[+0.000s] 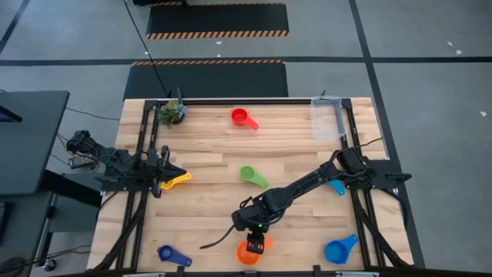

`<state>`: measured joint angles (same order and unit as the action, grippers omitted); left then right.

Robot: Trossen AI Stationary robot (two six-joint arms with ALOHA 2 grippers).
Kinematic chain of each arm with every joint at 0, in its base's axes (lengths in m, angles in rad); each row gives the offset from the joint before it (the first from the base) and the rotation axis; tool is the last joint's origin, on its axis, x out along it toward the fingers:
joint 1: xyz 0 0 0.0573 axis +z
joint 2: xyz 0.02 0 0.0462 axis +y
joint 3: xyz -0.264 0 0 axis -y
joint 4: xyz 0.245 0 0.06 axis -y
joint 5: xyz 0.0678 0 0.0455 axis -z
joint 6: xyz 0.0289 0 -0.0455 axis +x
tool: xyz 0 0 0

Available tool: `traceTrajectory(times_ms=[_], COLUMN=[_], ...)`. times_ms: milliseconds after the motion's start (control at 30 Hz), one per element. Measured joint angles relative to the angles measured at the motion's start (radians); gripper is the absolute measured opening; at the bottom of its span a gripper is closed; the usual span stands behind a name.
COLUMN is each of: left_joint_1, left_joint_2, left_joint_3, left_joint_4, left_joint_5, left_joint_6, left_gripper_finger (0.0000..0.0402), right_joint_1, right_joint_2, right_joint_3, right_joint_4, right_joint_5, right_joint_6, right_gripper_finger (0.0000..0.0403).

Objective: Nest measuring cups in basket
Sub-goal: Move the orange measuring cup to the center of the table

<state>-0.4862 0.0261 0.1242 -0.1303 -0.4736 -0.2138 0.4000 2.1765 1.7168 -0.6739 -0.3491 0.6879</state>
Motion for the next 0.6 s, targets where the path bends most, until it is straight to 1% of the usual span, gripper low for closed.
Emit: traceTrajectory(times_ms=[167,300,467,600], left_joint_1=[0.0,0.0,0.0,0.0], left_joint_2=[0.0,0.0,0.0,0.005], left_joint_3=[0.0,0.0,0.0,-0.001], left_joint_4=[0.0,-0.001,-0.003,-0.009], left_joint_5=[0.0,0.0,0.0,0.0], left_joint_6=[0.0,0.0,0.0,0.0], left_gripper_finger=[0.0016,0.0016,0.0016,0.0016], right_joint_1=[0.007,0.006,0.006,0.005], right_joint_2=[0.0,0.024,0.081,0.098], right_joint_3=[0.0,-0.001,0.0,0.0], right_joint_4=[0.0,0.004,0.057,0.077], right_joint_5=[0.019,0.05,-0.015,-0.05], right_joint_6=[-0.006,-0.009,-0.009,-0.01], right_gripper_finger=[0.0162,0.0162,0.0162,0.0158])
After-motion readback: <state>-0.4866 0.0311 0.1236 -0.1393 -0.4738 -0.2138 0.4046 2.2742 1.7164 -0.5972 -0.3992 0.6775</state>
